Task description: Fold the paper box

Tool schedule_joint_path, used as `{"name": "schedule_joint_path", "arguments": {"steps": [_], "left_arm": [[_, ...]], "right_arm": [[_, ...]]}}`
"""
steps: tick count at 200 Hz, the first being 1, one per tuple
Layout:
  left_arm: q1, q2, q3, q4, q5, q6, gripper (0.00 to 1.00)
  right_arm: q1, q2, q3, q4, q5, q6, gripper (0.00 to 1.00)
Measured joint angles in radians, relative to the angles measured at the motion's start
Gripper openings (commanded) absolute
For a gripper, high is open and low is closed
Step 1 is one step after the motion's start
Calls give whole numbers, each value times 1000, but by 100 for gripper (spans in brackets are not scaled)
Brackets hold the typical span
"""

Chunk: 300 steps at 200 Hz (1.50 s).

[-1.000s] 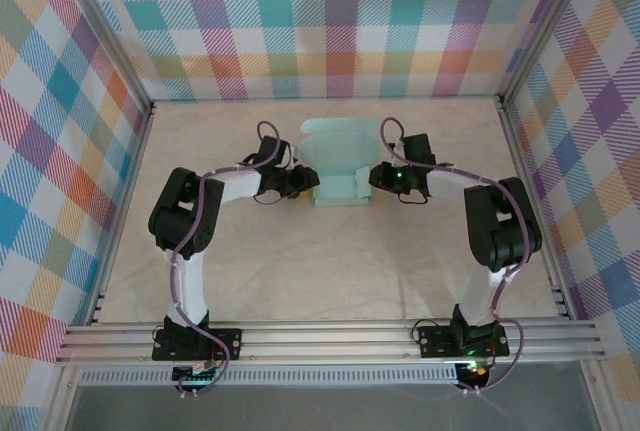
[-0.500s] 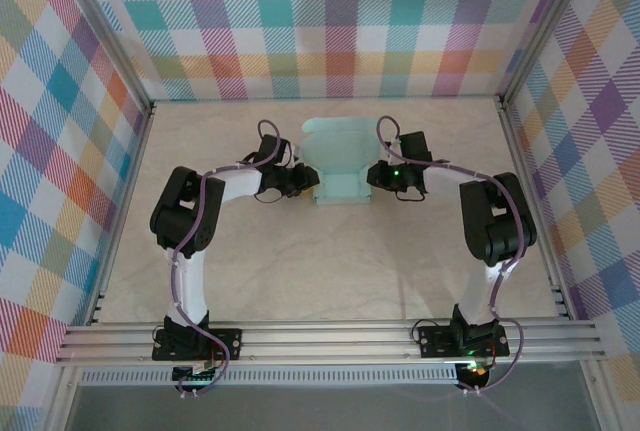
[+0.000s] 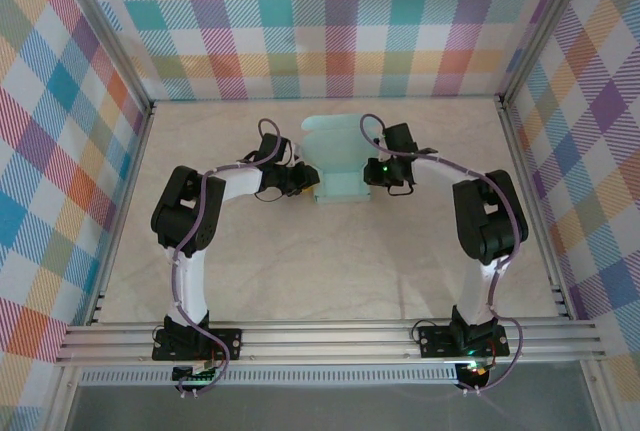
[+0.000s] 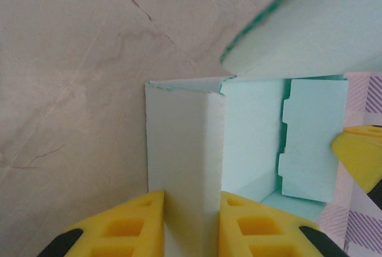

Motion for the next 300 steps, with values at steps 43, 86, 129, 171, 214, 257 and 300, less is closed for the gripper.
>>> {"name": "schedule_joint_path", "arguments": {"steps": [43,86,129,171,214,257,300], "left_arm": [[0,1,7,-7,-1,0,22],[-2,3,13,-21,-6,1,22],[-13,7,19,-22,-5,8,22],[-19,7,19,-26,-1,8,22],[-20,7,19,-27,-1,8,22],[-20,7,21,-30,-1,8,22],[-20,7,21,-31,-1,8,22]], "right_arm": [[49,32,87,-106,136,-23,11],[92,76,158,-190,253,-46,17],[114,137,169,-259,307,-56,15],[126,154,232,-314,381,-57,13],[164,221,317,-392,497,-71,0],[201,296,409,-474,614,-71,0],[224,336,456,-530,713,-66,0]]}}
